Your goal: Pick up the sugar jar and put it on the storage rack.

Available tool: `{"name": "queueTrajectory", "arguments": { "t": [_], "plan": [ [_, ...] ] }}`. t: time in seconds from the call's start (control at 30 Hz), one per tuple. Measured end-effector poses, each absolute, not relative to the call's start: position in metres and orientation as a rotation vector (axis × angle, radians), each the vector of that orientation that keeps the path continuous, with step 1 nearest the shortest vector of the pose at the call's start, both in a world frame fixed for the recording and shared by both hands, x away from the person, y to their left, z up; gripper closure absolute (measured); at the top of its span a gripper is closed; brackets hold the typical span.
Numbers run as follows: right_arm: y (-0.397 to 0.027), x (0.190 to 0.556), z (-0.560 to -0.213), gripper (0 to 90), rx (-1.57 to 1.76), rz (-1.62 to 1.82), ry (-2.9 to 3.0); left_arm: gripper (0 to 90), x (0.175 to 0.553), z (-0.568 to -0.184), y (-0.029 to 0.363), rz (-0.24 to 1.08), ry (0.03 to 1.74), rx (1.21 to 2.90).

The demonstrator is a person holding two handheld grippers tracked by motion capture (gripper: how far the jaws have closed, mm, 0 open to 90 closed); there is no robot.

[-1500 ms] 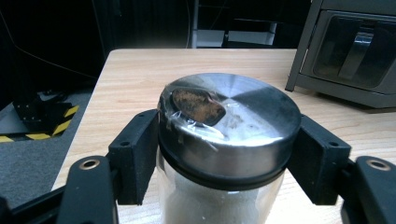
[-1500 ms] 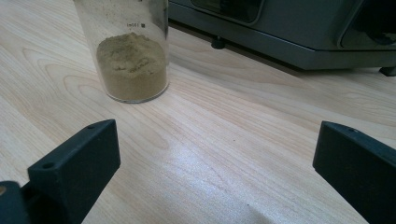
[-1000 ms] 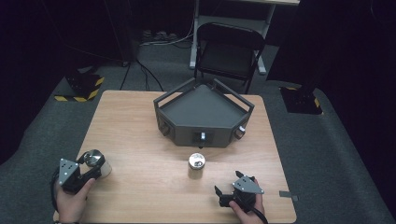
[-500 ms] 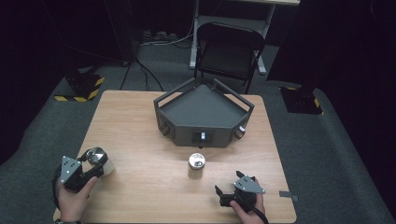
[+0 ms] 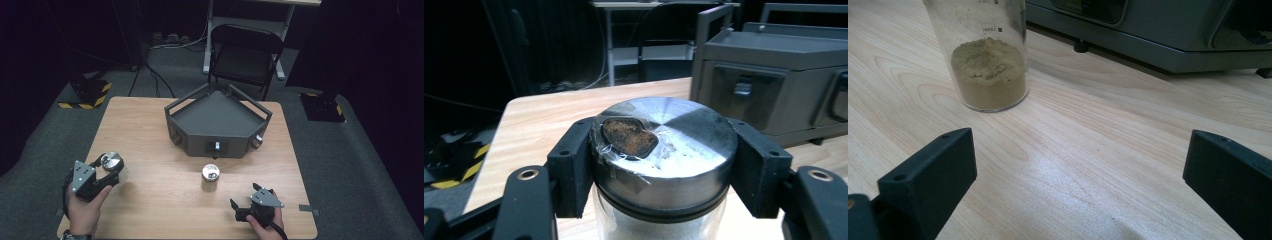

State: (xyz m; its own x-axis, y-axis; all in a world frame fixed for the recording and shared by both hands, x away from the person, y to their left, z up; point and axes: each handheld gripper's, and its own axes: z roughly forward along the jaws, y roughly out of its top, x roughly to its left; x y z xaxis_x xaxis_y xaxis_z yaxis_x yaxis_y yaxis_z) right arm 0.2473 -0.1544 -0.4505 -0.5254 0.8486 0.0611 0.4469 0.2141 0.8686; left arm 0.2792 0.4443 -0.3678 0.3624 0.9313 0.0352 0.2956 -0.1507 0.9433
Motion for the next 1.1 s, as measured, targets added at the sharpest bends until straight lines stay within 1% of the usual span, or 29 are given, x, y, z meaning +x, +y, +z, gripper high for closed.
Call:
{"name": "queueTrajectory", "arguments": {
  "t": [0.67,1.1],
  "plan": [
    [-0.155,0.249,-0.450,0.7,1.176,1.248,2.085,35.1,0.305,-0.349,0.395,0.731,0.984,1.715],
    [-0.156,0.249,-0.450,0.7,1.176,1.258,2.085,35.2,0.328,-0.335,0.362,0.685,0.924,1.694]
  ]
}}
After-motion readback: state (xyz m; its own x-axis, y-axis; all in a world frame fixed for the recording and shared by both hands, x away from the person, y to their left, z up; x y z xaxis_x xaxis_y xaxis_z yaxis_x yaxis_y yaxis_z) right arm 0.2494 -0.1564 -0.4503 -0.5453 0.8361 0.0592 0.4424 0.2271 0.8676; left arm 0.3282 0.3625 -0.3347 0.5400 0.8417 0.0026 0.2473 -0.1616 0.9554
